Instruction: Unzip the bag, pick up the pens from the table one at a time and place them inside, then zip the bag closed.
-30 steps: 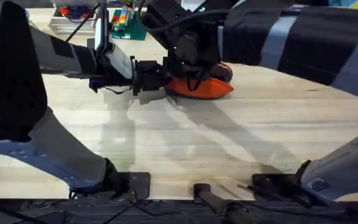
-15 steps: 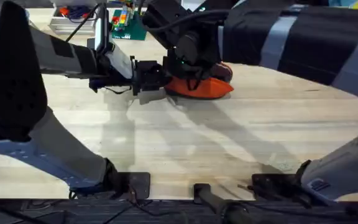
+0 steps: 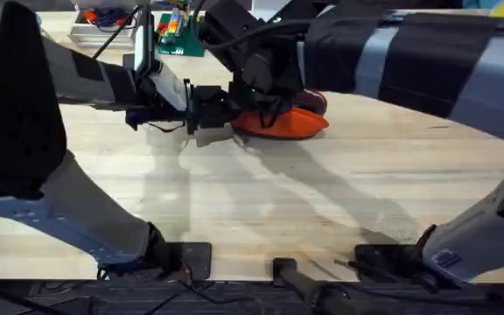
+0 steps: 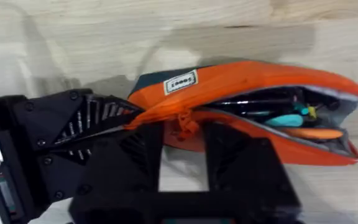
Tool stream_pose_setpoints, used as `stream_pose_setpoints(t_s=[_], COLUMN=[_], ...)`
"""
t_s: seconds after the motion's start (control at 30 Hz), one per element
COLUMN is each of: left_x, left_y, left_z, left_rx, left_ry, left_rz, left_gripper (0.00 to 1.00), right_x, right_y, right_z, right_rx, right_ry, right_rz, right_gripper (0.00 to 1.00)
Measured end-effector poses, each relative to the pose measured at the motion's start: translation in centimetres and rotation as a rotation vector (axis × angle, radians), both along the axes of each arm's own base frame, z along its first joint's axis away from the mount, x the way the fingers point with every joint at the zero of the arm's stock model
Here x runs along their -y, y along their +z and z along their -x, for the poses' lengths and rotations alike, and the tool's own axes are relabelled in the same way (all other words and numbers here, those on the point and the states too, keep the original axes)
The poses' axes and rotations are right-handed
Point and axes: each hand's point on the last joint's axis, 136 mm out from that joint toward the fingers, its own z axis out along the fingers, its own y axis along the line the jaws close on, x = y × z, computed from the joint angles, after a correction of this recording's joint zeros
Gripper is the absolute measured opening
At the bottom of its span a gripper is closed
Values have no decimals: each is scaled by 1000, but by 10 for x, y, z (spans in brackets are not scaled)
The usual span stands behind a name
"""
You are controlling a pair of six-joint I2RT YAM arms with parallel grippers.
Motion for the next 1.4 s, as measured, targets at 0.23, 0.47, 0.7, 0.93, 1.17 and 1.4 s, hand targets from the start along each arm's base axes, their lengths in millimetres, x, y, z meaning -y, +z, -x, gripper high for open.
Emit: stream_pose_setpoints(t_s=[0.23, 0.47, 0.7, 0.93, 1.17, 1.4], left_x=[0, 0, 0, 0, 0, 0], left_y=[0, 0, 0, 1, 1, 1], left_z=[0, 0, 0, 0, 1, 1], left_rx=[0, 0, -2, -2, -3, -3], left_ry=[0, 0, -1, -1, -1, -1], left_rz=[2, 2, 3, 4, 5, 5], left_gripper=[41, 42, 41, 42, 42, 42], right_x=[-2, -1, 0, 9, 22, 25], right_y=[0, -1, -1, -3, -5, -5], right_z=[1, 1, 2, 6, 12, 12], right_rx=[-7, -9, -10, -25, -45, -43], right_ry=[2, 2, 45, 67, 63, 60], right_rz=[-9, -7, 17, 75, 136, 151], right_gripper=[67, 32, 32, 32, 32, 31])
